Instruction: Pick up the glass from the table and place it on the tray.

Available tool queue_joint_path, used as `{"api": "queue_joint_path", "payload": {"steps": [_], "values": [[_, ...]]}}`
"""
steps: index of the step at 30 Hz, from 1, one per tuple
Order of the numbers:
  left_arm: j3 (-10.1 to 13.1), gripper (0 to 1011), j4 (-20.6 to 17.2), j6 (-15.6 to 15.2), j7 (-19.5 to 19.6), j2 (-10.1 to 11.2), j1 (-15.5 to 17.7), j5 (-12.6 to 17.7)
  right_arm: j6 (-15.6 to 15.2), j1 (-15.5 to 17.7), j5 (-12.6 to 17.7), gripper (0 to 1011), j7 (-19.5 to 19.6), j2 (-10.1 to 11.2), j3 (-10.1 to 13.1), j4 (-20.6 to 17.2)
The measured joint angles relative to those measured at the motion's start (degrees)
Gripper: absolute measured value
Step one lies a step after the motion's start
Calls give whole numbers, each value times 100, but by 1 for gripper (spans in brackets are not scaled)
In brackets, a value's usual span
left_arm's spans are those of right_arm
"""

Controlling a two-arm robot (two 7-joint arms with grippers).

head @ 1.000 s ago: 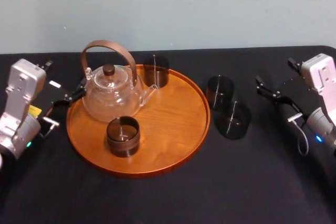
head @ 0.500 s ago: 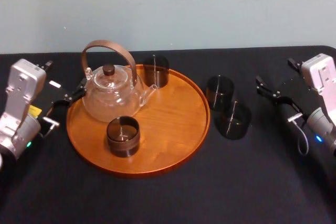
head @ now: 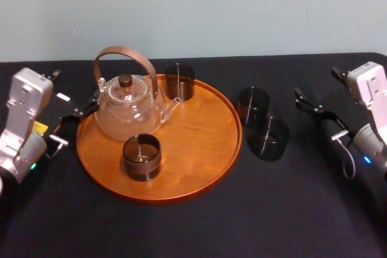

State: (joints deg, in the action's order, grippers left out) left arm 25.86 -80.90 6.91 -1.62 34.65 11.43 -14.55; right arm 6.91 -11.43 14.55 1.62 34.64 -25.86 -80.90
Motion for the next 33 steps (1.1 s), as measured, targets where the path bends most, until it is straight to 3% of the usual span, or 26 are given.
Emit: {"api": "queue_joint_path", "payload": {"steps": [15,33], "values": [[0,1002,0,0,0,0,0,0,-4,3,2,1002,-18,2,10,-4],[0,1001,0,0,0,0,0,0,-360,791,-57,1002,-305,399,348,-1085]]}}
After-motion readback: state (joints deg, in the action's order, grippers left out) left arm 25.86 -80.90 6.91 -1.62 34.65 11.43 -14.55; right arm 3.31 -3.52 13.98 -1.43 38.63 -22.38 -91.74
